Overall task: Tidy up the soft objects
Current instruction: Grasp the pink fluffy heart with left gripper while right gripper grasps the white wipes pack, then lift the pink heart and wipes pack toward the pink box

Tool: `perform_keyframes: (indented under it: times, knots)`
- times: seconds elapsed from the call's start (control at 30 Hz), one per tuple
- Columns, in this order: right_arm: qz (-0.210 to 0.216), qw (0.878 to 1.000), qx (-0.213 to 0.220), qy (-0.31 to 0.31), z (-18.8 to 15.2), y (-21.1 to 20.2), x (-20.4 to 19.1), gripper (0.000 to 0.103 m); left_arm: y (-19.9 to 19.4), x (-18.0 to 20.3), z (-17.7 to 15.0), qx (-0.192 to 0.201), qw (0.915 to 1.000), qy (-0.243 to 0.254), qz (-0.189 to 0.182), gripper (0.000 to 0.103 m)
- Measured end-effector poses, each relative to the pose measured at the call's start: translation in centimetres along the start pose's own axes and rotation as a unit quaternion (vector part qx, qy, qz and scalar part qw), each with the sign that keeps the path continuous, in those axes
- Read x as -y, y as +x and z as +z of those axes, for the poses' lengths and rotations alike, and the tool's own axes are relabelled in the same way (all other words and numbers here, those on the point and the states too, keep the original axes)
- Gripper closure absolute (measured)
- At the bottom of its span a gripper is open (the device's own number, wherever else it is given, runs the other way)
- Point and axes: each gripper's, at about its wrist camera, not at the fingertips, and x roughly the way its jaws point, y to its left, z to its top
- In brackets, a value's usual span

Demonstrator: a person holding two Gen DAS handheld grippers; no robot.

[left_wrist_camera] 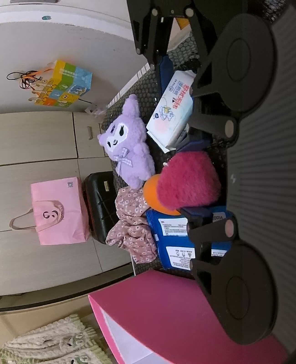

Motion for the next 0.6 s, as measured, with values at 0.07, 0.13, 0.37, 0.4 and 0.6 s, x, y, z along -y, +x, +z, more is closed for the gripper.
perform_keyframes:
  times: [0.07,0.13,0.37,0.4,0.6]
  knots:
    - [-0.006,1.0,0.0,0.006,0.0,-0.1,-0.2,0.058,-0.3,0.2,-0.2,0.007,1.0,0.0,0.002,0.058]
    - [-0.011,1.0,0.0,0.018,0.0,-0.4,-0.3,0.058,-0.7,0.2,-0.4,0.012,0.9999,-0.005,-0.004,0.059]
    - [-0.022,0.998,0.003,0.057,-0.6,-1.9,-0.7,0.059,-2.5,-0.7,-1.3,0.01,0.9981,-0.043,-0.042,0.058]
    - [-0.022,0.998,0.001,0.059,-0.7,-2.1,-0.9,0.059,-2.8,-0.8,-1.4,0.01,0.9977,-0.047,-0.047,0.058]
    - [-0.03,0.997,0.001,0.074,-1.3,-4.3,-2.2,0.059,-5.2,-0.7,-2.4,0.018,0.9968,-0.049,-0.06,0.058]
